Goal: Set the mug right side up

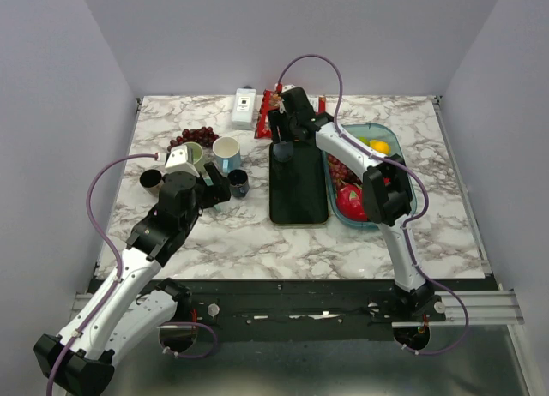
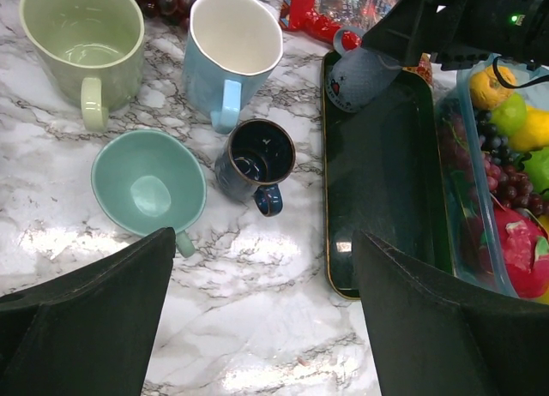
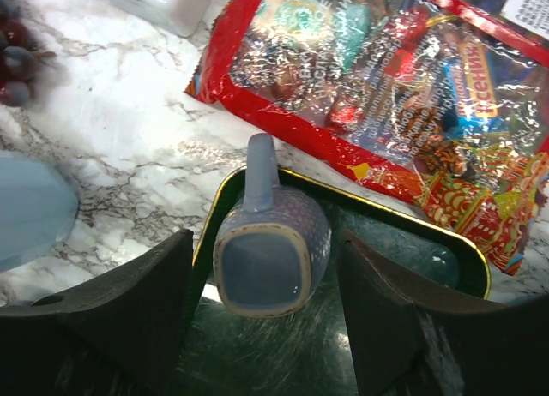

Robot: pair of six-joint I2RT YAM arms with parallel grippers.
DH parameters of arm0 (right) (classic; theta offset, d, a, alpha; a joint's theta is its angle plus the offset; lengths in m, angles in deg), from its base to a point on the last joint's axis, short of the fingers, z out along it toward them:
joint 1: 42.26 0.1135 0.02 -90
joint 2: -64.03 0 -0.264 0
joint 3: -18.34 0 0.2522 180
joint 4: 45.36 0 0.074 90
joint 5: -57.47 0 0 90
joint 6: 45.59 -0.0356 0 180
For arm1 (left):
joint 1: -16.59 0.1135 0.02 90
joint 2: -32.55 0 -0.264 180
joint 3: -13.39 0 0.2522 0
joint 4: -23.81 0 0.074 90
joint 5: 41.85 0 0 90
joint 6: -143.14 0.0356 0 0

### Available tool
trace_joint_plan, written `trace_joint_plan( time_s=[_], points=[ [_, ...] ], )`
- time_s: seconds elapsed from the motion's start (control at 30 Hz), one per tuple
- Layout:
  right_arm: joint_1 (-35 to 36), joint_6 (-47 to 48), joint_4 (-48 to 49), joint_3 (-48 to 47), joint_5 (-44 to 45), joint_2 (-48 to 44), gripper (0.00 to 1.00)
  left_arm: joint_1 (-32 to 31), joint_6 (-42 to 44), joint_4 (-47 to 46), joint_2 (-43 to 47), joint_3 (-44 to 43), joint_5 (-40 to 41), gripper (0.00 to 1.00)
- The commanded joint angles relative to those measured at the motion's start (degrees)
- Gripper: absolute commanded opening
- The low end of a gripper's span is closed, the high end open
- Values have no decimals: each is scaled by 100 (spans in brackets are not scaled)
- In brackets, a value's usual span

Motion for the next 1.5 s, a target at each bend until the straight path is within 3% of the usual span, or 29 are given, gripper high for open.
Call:
trace_joint_plan(
  time_s=[0.0,0.13,0.37,0.53,0.73,0.93,0.97,1.07,1.47],
  points=[
    [-38,218,-144,201,-512,36,72,22,49,-70,119,99,-120,92],
    [-47,218,-153,456,-460,-104,67,22,40,-88,145,178,-163,92],
    [-47,209,22,947,6,-403,46,22,40,-106,145,249,-190,92],
    [-47,542,172,1598,-20,-999,41,22,67,-106,145,266,-190,92],
    [-47,1623,216,2969,-591,-1931,41,39,67,-176,110,301,-260,92],
    [-56,2318,40,4023,-1276,-2662,58,39,67,-202,66,310,-313,92],
    [-47,2458,-12,4095,-1372,-2706,71,39,67,-211,66,319,-330,92],
    [-47,2442,13,4262,-1540,-2803,86,39,67,-211,66,328,-357,92],
    [-38,1213,1489,4667,-1602,-3830,95,40,58,-185,154,363,-331,92]
  ],
)
